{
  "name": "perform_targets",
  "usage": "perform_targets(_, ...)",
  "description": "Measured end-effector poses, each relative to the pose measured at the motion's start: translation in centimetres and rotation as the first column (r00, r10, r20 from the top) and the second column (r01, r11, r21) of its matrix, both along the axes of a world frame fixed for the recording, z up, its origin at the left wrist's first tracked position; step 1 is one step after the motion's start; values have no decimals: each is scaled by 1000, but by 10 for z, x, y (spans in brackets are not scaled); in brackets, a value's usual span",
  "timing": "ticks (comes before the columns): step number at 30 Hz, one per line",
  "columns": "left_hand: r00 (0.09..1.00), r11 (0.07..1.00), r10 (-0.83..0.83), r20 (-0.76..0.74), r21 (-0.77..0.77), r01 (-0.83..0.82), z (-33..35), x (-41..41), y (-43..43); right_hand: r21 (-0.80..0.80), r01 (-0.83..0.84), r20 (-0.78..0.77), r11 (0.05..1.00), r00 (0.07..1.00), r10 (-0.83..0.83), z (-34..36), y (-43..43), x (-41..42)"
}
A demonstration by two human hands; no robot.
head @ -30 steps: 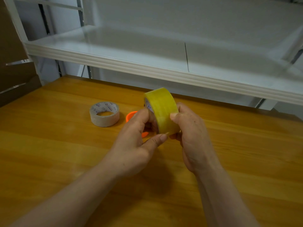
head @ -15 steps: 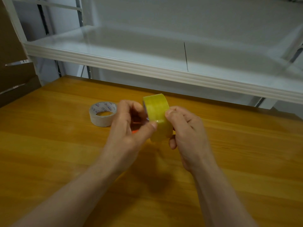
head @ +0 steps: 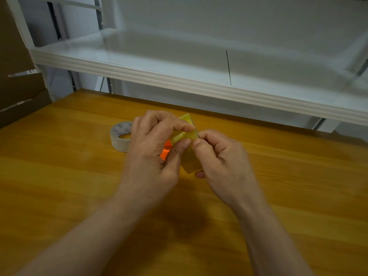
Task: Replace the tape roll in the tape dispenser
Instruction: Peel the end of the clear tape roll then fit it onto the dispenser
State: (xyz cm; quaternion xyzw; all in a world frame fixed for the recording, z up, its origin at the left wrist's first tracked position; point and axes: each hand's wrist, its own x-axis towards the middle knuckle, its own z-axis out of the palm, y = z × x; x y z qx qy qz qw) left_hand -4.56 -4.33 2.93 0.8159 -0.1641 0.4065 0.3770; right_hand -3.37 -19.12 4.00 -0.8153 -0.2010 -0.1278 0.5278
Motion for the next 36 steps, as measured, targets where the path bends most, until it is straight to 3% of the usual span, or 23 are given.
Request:
perform_targets(7, 993, 999, -18, 119, -42, 24, 0, -2, -2, 9, 3, 31, 1000, 1000, -3, 4, 2, -4)
perform_targets(24, 979, 1000, 7, 202, 7, -9, -1, -2, -5, -34, 65, 68, 997, 996, -62, 0, 2, -2)
perform_targets(36, 991, 1000, 30, 130, 1, -30, -6, -2, -7, -63, 87, 65, 994, 994, -83, 0, 3, -1)
